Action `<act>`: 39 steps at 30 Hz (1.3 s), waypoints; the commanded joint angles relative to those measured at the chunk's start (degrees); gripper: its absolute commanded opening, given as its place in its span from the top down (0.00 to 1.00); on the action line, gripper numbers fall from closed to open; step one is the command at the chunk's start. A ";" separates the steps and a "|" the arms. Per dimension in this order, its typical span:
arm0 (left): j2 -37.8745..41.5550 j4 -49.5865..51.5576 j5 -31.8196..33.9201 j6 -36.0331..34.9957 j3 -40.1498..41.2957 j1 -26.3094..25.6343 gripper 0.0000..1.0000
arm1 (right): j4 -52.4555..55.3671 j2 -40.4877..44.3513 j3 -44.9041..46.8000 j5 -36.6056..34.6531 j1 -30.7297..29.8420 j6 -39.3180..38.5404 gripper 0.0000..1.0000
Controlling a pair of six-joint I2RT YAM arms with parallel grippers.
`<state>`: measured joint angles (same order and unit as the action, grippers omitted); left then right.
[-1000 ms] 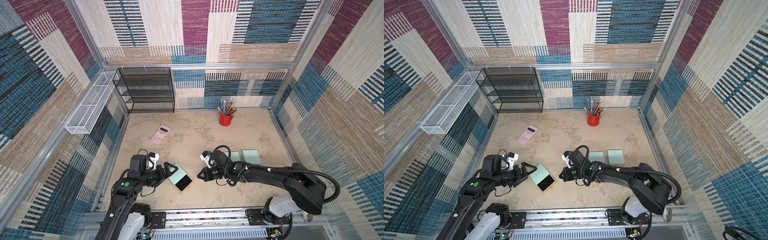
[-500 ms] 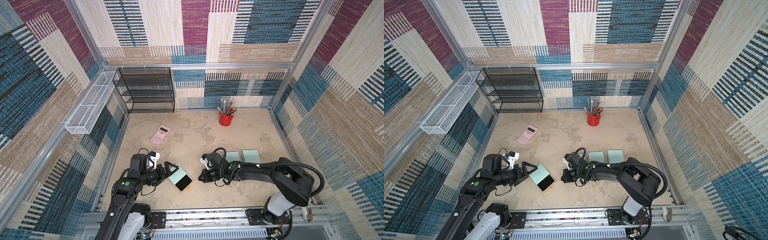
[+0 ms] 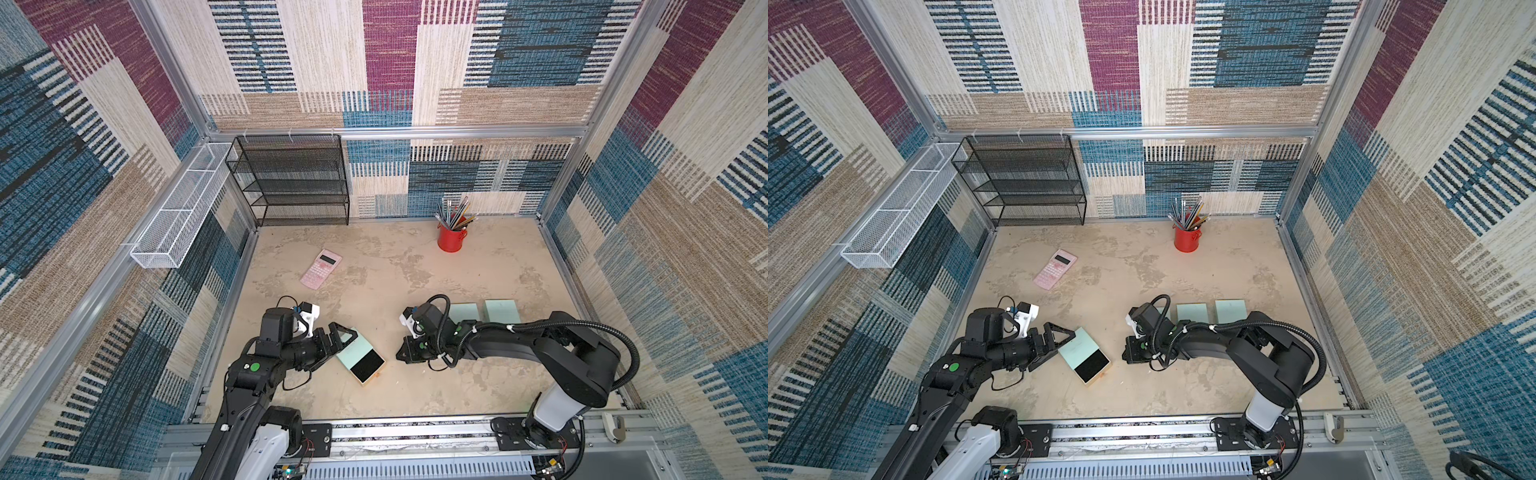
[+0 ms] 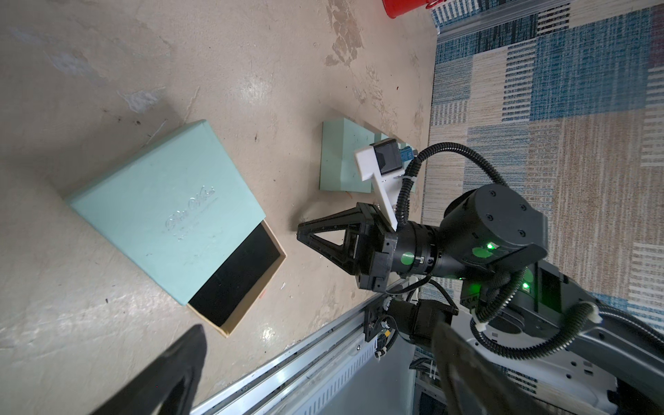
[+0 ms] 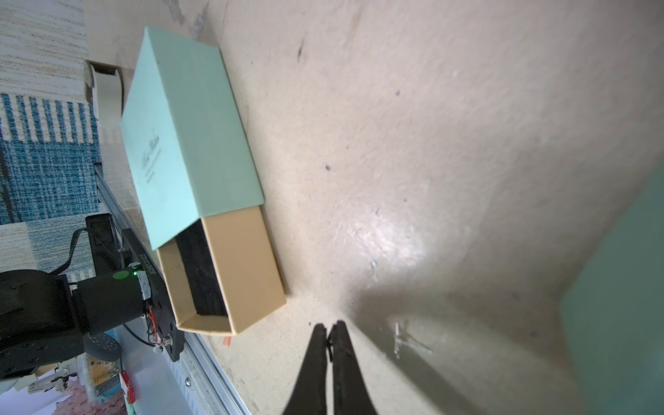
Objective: Take out the earrings from the drawer-style jewelry box
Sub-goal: Place the earring at the center of the board.
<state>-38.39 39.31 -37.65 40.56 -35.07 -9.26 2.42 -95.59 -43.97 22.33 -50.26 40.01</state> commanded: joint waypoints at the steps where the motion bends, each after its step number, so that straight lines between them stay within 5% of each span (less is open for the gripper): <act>1: -0.02 -0.89 -0.23 -1.09 0.01 0.02 0.01 | -0.68 -0.39 -0.50 -0.44 0.10 -0.10 0.92; 23: -0.19 -0.92 -0.14 -1.06 0.08 0.00 0.02 | -1.27 -0.41 -1.31 0.39 0.25 -0.33 0.83; 39: -6.99 -6.86 1.23 -0.47 -2.77 0.03 0.02 | 4.74 12.55 -2.40 -4.46 -3.86 0.26 0.82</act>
<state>-43.62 36.23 -37.39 40.56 -36.91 -9.26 5.32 -84.14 -46.26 20.23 -52.84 39.79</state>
